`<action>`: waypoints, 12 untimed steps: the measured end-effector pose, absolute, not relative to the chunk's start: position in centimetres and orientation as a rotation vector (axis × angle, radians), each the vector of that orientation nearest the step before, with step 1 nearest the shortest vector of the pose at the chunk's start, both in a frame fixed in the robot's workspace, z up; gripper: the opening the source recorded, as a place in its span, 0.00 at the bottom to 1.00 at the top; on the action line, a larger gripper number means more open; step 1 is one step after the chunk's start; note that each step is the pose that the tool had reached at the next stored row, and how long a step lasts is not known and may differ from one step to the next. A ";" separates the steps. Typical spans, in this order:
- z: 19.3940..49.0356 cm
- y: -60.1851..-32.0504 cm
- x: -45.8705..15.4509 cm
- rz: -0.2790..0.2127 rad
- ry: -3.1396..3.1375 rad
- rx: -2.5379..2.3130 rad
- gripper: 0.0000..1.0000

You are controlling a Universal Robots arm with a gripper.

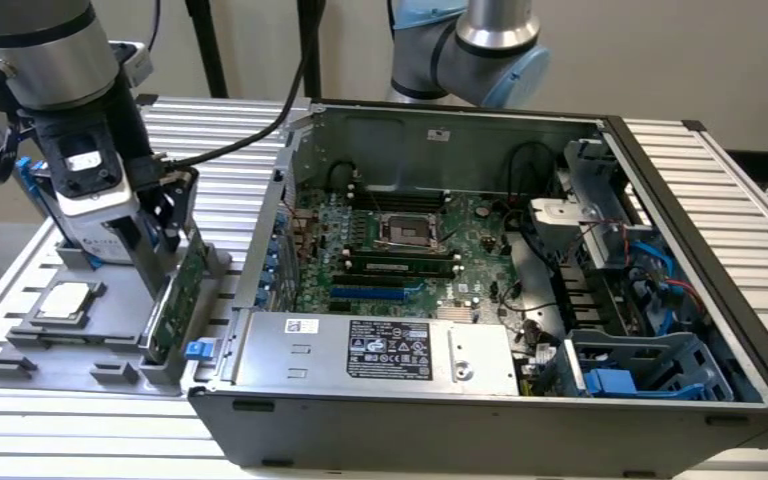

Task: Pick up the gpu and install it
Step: 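Pick up the gpu and move the gpu toward the slot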

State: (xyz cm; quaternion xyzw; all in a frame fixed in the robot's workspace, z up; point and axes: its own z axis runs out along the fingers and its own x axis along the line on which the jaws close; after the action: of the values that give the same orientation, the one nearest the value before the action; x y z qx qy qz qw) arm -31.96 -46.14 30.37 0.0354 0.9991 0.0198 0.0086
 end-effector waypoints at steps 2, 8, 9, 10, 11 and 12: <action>30.0 -46.2 -32.0 0.062 3.122 0.111 0.48; 28.9 -46.2 -32.0 0.062 3.122 0.111 0.48; 28.7 -46.3 -32.0 0.062 3.122 0.111 0.48; 28.6 -46.3 -32.0 0.062 3.122 0.111 0.48; 28.4 -46.3 -32.0 0.062 3.122 0.111 0.48; 28.2 -46.4 -32.0 0.062 3.122 0.110 0.48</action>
State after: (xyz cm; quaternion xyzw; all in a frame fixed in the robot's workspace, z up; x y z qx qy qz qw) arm -31.95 -46.38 28.19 0.0353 0.9991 0.0198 0.0086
